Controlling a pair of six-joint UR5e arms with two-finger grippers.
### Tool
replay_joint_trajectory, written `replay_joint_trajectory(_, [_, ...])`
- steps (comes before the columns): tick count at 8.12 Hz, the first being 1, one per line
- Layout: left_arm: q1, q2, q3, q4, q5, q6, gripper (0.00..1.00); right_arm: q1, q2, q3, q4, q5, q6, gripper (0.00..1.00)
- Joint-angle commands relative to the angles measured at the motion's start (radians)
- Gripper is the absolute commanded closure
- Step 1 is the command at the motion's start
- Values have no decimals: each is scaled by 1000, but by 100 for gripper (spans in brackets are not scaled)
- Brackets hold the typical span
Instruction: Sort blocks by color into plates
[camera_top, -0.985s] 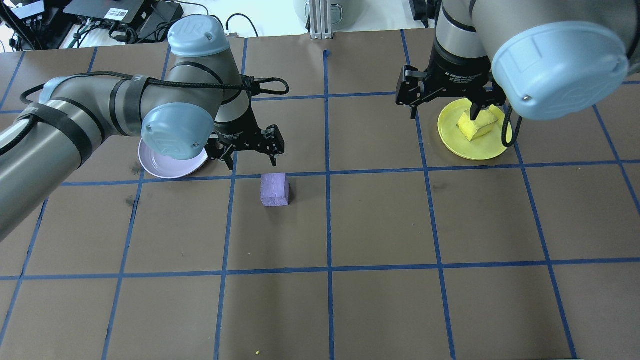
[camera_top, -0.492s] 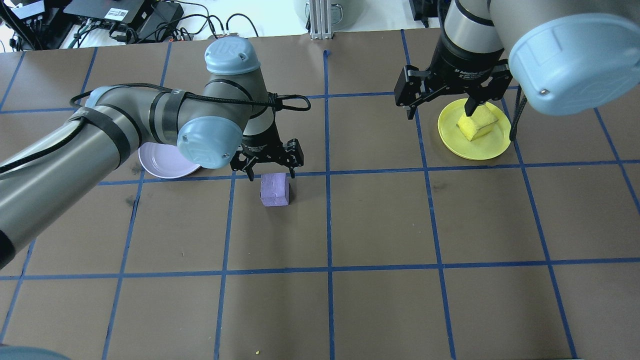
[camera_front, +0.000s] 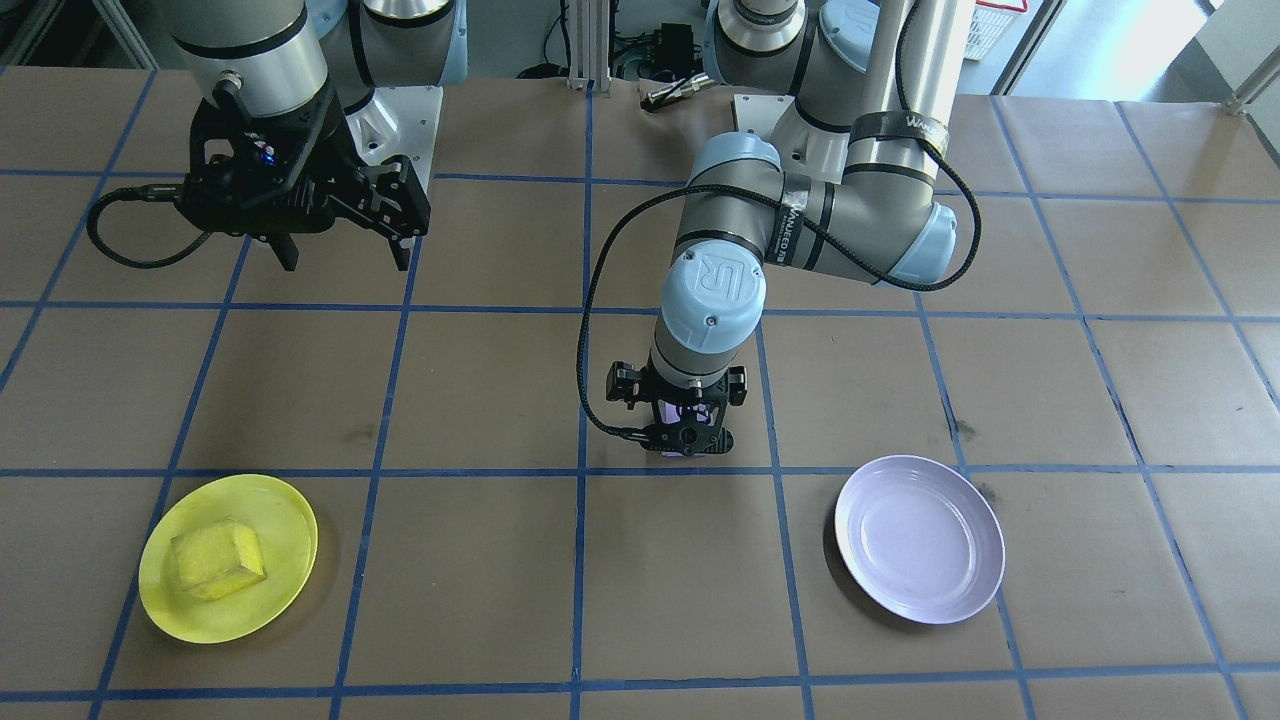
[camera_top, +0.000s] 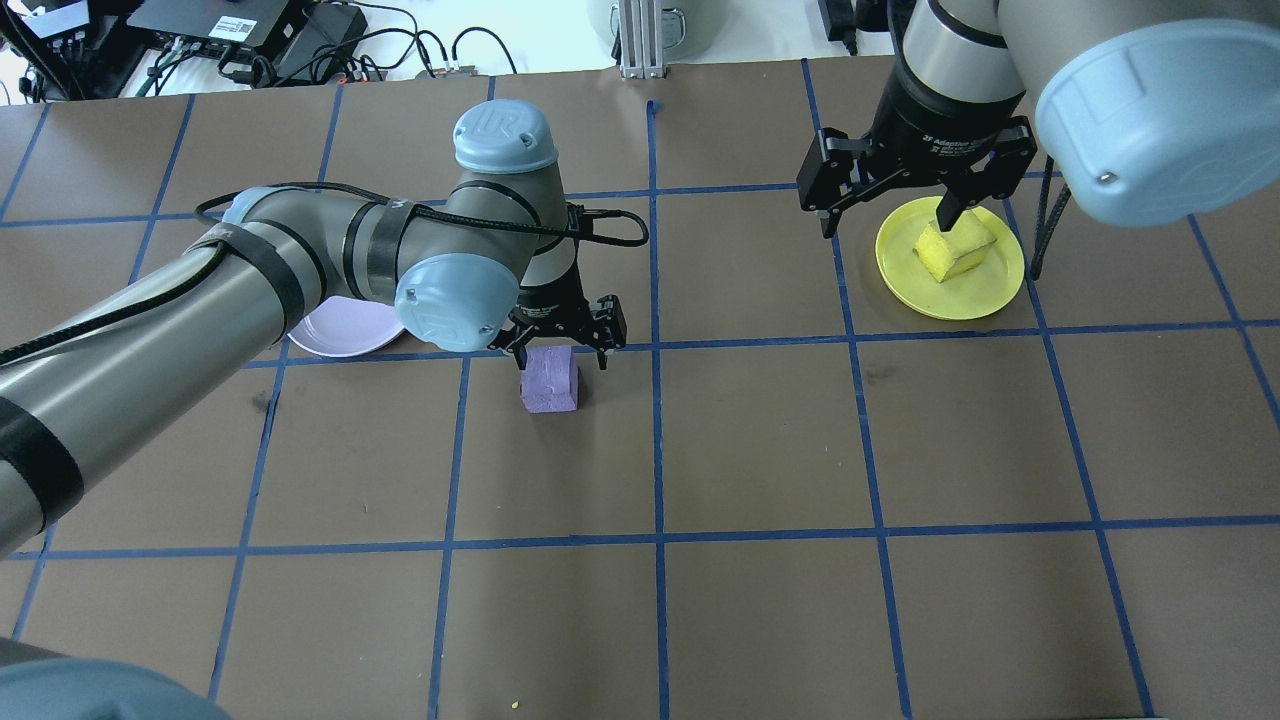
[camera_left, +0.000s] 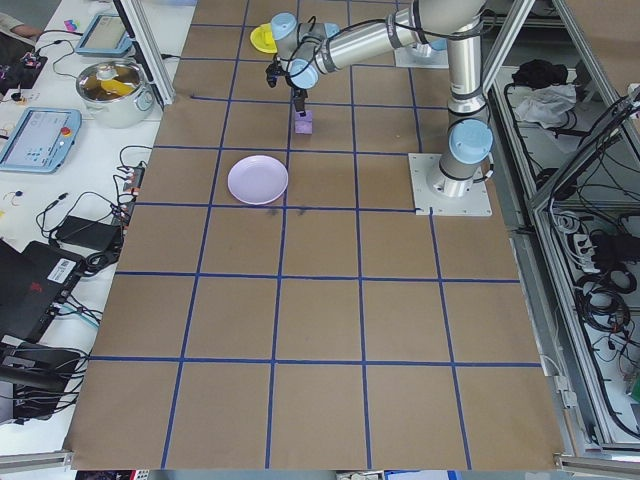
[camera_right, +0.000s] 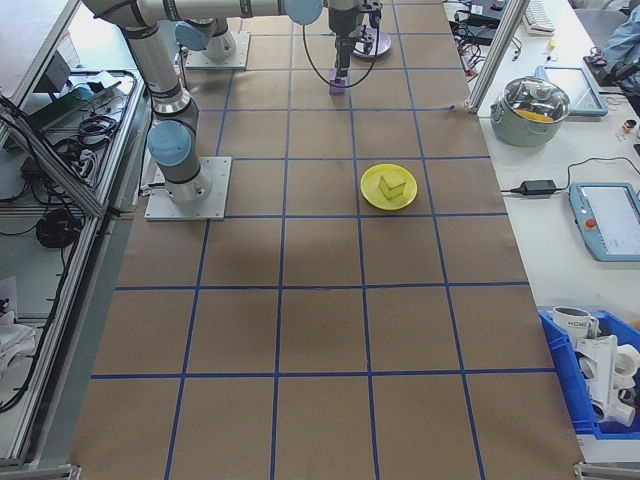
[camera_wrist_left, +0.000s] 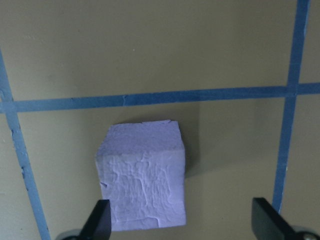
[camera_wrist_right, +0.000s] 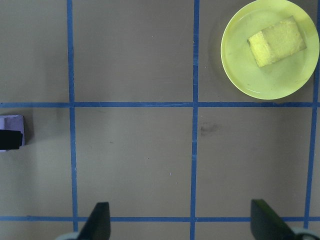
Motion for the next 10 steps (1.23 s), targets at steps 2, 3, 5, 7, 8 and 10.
replay_joint_trajectory(2, [2, -21, -1, 1, 78, 78, 0, 1, 2, 1, -7, 1, 0, 0])
replay_joint_trajectory(3, [5, -31, -1, 3, 76, 75, 0, 1, 1, 1, -7, 1, 0, 0])
replay_joint_trajectory(5, [12, -60, -1, 3, 72, 72, 0, 0, 4, -1, -11, 1, 2, 0])
replay_joint_trajectory(7, [12, -81, 2, 10, 72, 55, 5, 0, 2, 1, -16, -6, 0, 0])
replay_joint_trajectory(8, [12, -81, 8, -5, 66, 33, 79, 1, -1, 1, -13, -3, 0, 0])
replay_joint_trajectory(10, [13, -58, 12, -7, 66, 11, 100, 1, 2, 1, -14, 0, 0, 0])
